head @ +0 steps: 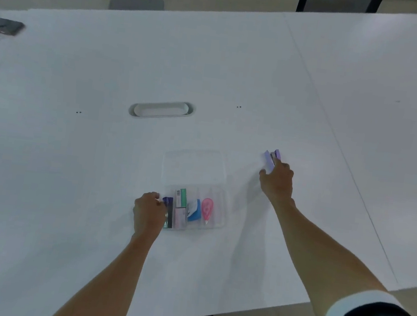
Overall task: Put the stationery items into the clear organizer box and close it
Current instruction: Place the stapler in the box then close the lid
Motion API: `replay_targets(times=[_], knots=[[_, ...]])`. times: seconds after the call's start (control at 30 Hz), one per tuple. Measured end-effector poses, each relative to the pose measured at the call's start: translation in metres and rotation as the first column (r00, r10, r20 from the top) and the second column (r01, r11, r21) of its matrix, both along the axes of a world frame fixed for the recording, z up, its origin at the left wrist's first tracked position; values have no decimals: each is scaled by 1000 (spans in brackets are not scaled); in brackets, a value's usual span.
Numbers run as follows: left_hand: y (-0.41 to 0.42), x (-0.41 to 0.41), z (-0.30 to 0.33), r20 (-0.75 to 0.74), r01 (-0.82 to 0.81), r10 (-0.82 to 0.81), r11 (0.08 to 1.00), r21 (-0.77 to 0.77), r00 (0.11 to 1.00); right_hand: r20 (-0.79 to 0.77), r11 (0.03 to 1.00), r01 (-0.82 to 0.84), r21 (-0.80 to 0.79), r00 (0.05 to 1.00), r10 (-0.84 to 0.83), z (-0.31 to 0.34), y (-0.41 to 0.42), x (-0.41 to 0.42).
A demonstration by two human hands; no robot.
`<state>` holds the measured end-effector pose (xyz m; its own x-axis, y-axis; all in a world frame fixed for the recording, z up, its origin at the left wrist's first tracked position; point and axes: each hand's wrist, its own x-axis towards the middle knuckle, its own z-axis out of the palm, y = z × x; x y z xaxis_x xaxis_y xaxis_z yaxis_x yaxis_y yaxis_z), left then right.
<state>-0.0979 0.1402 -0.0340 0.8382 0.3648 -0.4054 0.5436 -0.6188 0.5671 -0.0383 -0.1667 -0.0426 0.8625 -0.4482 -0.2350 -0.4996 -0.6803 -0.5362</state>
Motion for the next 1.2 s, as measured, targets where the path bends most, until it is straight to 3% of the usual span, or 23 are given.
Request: replay_targets(times=[0.17, 0.53, 0.6, 0.7, 0.77, 0.87, 1.0, 1.2], knots=[[4, -8, -9, 87, 26, -33, 996, 86, 996, -84, 969, -16, -248, 996, -5, -9, -3, 17], [5, -14, -4, 142, 39, -40, 999, 9, 989, -50, 932, -113, -344, 994, 102, -2, 12, -4], [7, -17, -4, 133, 38, -37, 999, -9, 990, -43, 963, -131, -234, 991, 124, 1, 15, -12], [10, -21, -1, 117, 32, -28, 999, -27, 993, -92, 996, -22, 84, 995, 29, 17, 26, -25], [10, -21, 0, 102, 23, -20, 999, -30, 995, -133, 967, 62, 247, 991, -29, 23, 34, -29], [12, -20, 5, 65, 21, -18, 999, -38, 998, -170, 900, 66, 430, 985, 9, 39, 49, -37], [19, -22, 9, 40, 31, -29, 998, -48, 999, -209, 863, -33, 504, 965, 159, 55, 73, -53], [25, -34, 9, 16, 35, -35, 999, -29, 999, -291, 940, -209, 269, 913, 287, 51, 100, -69]])
